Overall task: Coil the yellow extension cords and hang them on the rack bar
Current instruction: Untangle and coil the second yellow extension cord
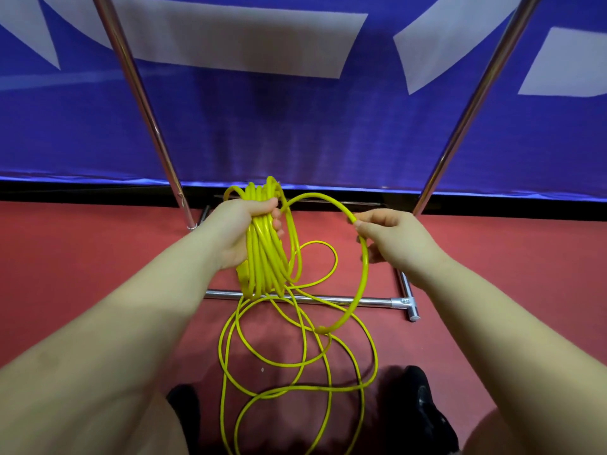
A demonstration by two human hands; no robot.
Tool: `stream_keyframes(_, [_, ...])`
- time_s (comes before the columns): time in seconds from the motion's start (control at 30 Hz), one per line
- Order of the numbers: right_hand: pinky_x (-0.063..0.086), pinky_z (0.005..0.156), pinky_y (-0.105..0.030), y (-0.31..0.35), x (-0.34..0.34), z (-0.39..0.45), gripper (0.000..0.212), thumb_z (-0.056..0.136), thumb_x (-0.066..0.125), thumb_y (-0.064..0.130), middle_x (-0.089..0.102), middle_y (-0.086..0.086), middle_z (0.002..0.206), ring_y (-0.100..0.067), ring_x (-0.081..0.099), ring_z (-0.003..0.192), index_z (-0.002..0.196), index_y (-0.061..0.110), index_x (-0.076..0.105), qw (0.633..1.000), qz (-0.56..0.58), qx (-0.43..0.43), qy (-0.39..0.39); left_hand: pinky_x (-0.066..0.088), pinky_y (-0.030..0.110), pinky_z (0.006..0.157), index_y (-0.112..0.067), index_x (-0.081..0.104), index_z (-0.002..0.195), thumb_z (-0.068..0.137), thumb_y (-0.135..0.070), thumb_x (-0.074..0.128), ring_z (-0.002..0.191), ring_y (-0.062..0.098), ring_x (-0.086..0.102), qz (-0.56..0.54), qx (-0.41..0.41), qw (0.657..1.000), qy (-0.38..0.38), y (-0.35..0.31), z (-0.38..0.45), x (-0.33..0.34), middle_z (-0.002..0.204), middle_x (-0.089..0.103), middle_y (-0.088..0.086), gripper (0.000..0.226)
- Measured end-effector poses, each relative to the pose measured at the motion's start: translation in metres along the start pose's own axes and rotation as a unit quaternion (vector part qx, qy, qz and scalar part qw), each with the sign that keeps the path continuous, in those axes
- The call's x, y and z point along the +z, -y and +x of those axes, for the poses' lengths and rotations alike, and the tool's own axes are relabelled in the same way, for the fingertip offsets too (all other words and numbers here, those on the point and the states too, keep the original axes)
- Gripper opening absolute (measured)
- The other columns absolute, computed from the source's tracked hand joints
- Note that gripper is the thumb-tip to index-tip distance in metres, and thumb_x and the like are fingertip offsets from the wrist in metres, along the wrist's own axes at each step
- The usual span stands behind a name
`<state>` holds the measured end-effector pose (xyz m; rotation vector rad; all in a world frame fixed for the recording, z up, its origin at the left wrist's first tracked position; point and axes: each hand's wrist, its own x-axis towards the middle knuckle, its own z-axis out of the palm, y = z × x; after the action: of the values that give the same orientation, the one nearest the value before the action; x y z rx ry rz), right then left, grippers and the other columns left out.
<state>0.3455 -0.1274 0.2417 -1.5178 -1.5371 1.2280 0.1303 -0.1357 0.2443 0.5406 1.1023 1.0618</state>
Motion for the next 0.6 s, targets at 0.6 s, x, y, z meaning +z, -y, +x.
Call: stream_keyframes(0.6, [0.050,0.046,-0.018,0.017,0.024,-0.004,0.010,0.090,0.060,0.020,0.057,-0.001,0.070,-0.004,0.056,0.037,0.081,0.016,0.058,0.988,0.125,0.062,0.072,0.047,0.031,0.065,-0.013,0.057,0.080,0.062,-0.027,0.068,0.058,0.013,0.055,0.184,0.022,0.980,0.078,0.028,-0.008,0.027,0.066,0.052,0.004,0.026])
